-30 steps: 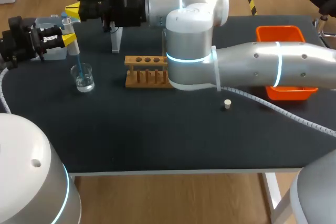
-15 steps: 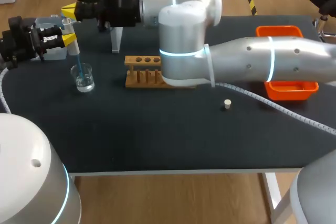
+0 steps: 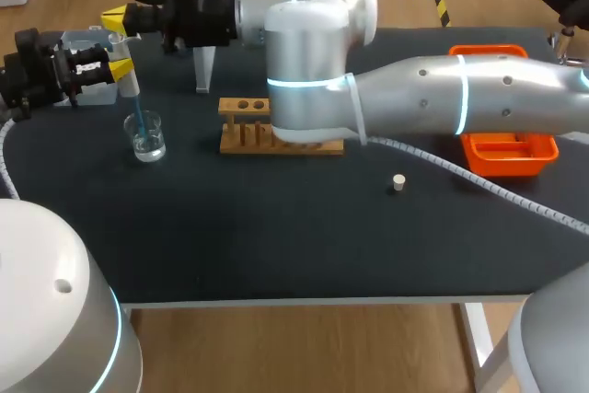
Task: Invert the test tube, pick up the pipette, mount the tip to pipette, aspirate from beaker and dispense into the tube, eject the tip, return the pipette, and cap with the stopper.
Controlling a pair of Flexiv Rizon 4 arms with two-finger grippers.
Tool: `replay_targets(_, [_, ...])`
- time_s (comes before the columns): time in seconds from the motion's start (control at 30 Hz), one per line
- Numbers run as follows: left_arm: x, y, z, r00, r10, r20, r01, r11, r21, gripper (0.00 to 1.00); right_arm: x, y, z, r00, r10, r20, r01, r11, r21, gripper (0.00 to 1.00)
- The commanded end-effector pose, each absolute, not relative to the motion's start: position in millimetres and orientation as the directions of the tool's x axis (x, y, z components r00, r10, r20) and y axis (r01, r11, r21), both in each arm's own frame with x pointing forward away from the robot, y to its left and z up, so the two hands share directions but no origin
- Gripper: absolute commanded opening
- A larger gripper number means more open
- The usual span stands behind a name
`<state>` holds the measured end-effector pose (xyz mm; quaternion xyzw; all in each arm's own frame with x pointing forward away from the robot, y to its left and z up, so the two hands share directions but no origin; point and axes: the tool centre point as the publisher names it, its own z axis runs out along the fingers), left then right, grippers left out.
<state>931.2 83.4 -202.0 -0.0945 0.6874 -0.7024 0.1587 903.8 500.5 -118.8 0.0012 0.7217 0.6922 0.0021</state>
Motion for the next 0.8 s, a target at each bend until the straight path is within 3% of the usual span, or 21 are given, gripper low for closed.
replay_targets(0.03, [930.4, 83.2, -202.3, -0.931, -0.355, -0.088, 0.096, -0.005, -0.995, 0.00, 906.7, 507.3, -123.2, -1.000, 0.014, 0.000, 0.000, 0.034, 0.999, 0.00])
replay_targets(0.8, [930.4, 83.2, -202.3, -0.931, -0.355, -0.088, 0.096, -0.005, -0.995, 0.00, 913.6, 510.8, -135.3, -1.000, 0.028, 0.005, 0.006, 0.041, 0.999, 0.00])
